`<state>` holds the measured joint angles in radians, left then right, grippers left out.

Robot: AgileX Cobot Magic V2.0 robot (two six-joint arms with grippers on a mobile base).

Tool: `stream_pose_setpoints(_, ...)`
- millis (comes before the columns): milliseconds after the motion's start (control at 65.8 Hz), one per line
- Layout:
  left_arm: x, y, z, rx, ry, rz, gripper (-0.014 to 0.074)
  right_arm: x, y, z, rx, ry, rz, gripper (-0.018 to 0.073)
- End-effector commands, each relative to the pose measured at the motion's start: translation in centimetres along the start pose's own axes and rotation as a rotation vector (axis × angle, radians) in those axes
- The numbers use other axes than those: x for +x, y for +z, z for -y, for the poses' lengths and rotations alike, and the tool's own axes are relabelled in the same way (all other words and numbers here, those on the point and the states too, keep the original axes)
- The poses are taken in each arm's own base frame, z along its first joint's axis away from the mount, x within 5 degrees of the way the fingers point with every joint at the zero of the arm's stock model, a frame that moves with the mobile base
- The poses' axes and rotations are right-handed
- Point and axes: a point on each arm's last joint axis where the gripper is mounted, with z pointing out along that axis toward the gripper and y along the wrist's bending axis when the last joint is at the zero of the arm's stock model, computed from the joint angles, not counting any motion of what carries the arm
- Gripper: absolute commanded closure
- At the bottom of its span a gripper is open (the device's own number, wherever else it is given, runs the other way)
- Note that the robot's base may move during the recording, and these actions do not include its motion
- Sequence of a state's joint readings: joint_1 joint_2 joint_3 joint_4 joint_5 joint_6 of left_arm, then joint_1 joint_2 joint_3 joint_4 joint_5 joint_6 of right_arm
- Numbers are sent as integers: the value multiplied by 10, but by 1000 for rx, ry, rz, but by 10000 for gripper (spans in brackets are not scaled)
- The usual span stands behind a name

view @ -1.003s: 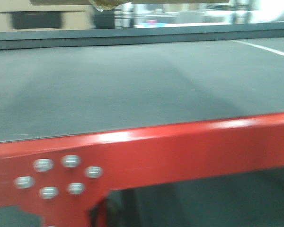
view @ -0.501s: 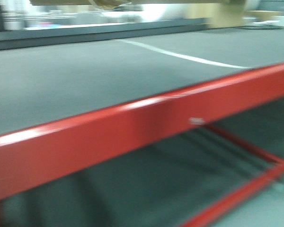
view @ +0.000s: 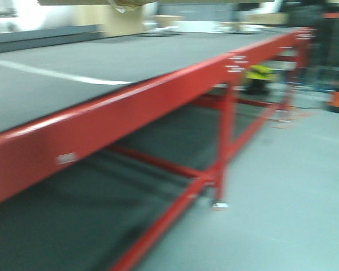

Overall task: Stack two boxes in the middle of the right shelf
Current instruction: 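Drive the base to the steel shelf holding the boxes aloft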

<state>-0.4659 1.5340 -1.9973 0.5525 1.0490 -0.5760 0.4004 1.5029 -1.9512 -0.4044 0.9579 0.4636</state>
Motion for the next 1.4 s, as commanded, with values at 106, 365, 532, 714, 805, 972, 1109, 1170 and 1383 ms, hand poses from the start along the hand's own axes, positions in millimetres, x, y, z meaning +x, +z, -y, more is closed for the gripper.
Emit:
stream_pose_setpoints(106,-10,-10,-6,-13,5,68,708,-11,-12,6,17,-17,76,712)
stream_pose_setpoints(365,-10,-10,-6,-13,5,68,708,-11,-12,6,17,-17,76,712)
stream_pose_setpoints(532,-10,-10,-6,-13,5,68,708,-11,-12,6,17,-17,76,712)
stream_pose_setpoints(714,-10,-10,-6,-14,6,69,708,-11,-12,6,17,-17,76,712)
stream_pose_setpoints(805,-10,-10,-6,-14,6,69,708,-11,-12,6,17,-17,76,712)
stream_pose_setpoints(972,-10,-10,-6,-14,6,69,708,-11,-12,6,17,-17,76,712)
stream_pose_setpoints(1109,-10,-10,-6,-14,6,69,708,-11,-12,6,17,-17,76,712)
stream_pose_setpoints(1170,-10,-10,-6,-14,6,69,708,-11,-12,6,17,-17,76,712)
stream_pose_setpoints(1383,-10,-10,-6,-14,6,69,708,-11,-12,6,16,-17,78,712)
